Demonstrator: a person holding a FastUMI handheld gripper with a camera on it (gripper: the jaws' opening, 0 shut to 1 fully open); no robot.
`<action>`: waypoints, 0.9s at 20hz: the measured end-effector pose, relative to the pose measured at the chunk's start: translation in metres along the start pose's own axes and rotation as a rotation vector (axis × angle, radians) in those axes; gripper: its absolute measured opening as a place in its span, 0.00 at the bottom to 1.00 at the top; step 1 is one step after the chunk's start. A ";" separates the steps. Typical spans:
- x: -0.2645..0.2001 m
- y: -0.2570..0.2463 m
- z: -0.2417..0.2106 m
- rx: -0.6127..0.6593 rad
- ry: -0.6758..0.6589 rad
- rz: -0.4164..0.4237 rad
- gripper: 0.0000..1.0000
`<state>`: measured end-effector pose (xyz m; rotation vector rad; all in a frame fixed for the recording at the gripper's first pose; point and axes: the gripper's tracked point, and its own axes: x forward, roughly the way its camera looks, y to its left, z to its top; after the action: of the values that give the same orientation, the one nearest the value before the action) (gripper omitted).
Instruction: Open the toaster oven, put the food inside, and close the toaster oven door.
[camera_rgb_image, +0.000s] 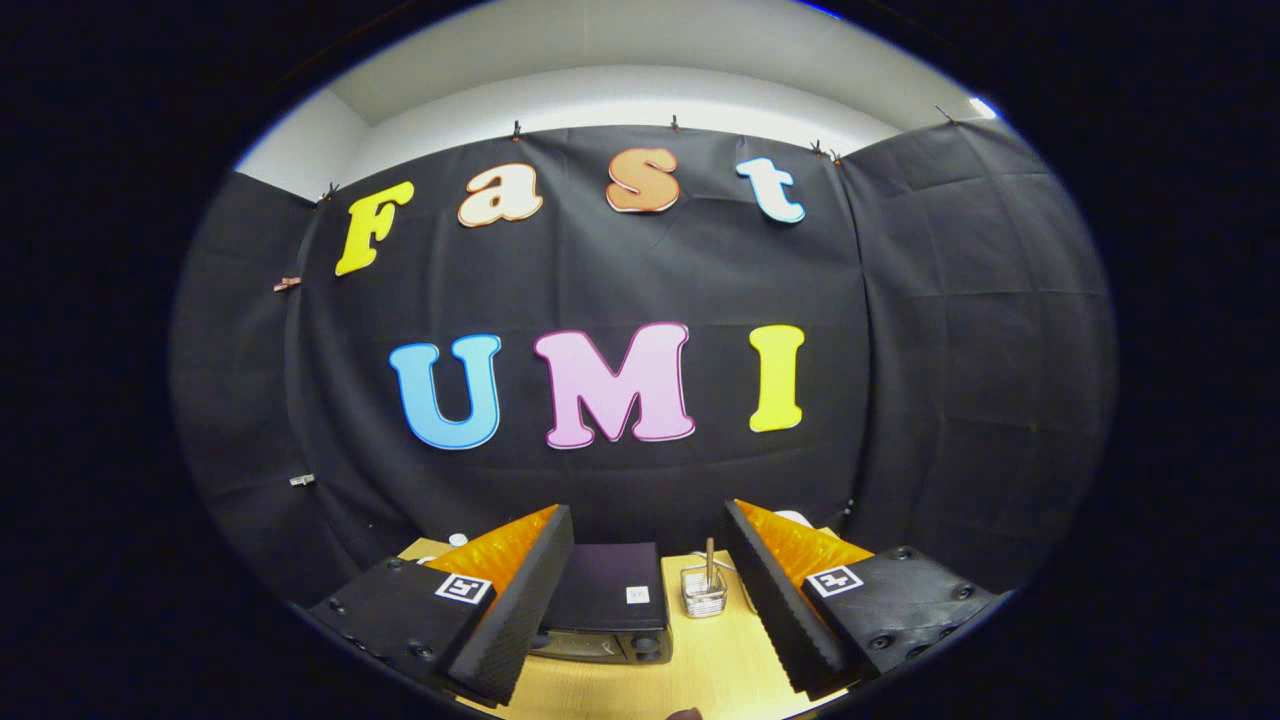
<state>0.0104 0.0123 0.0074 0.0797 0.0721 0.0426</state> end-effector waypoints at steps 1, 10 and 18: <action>0.002 -0.008 0.009 -0.004 -0.022 -0.010 0.98; -0.011 -0.045 0.050 -0.077 -0.123 -0.079 0.98; -0.002 -0.057 0.051 -0.078 -0.150 -0.092 0.98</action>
<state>0.0143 -0.0484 0.0536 0.0012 -0.0753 -0.0525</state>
